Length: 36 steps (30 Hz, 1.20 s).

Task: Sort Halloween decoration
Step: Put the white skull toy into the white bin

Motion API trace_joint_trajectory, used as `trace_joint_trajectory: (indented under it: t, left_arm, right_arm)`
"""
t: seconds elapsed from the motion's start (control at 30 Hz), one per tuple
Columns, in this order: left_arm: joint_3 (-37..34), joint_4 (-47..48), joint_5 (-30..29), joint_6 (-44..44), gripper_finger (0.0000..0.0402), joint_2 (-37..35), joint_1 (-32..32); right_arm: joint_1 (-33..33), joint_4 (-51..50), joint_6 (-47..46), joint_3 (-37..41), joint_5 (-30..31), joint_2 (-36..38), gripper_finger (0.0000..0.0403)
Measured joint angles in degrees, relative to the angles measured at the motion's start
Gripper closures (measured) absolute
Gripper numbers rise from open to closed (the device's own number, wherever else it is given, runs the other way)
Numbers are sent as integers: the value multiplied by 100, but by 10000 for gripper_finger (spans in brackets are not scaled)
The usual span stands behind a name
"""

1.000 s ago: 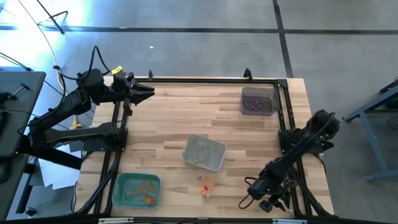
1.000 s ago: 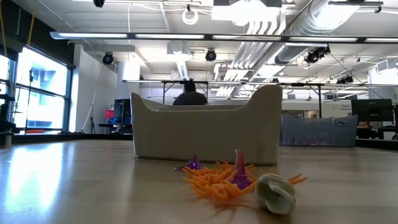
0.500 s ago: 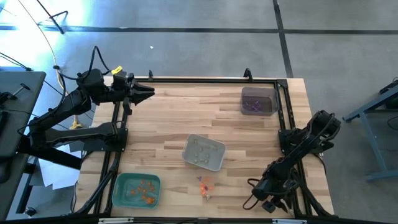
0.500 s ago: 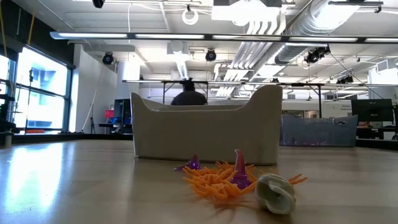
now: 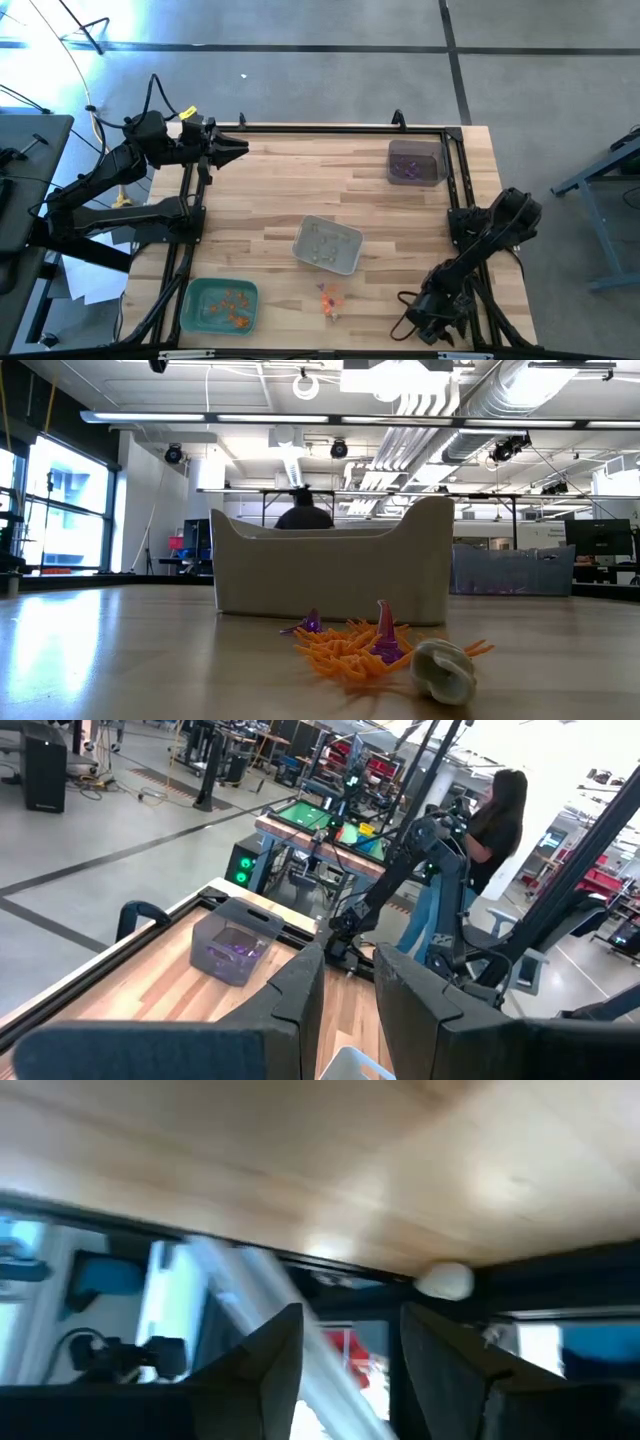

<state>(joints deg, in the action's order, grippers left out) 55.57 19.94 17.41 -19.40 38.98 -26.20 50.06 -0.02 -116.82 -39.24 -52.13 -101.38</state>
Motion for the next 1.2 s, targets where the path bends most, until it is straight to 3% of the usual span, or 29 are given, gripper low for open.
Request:
trace_joint_trajectory:
  t: [0.13, 0.5, 1.2]
  left_arm:
    - [0, -1, -2, -3, 326, 1, -1]
    - [0, -4, -2, -113, 326, 1, -1]
    - [0, -4, -4, -103, 326, 2, -2]
  right_arm:
    - [131, -6, -78, 0, -387, -188, 230]
    - [431, 36, -63, -22, -486, -417, 229]
    - [481, -63, -22, -11, -266, -433, 241]
